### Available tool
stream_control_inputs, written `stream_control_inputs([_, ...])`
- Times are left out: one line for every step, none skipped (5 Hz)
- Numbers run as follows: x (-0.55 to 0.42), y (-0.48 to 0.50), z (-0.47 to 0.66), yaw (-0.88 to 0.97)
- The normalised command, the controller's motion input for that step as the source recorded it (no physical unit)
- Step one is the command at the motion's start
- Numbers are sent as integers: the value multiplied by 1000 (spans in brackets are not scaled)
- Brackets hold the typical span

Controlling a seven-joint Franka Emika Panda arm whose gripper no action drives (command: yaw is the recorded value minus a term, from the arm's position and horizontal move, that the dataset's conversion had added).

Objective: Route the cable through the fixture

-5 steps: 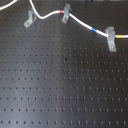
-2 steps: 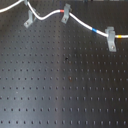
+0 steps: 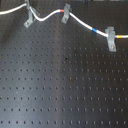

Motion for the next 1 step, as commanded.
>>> stream_control_inputs([0,0,0,-9])
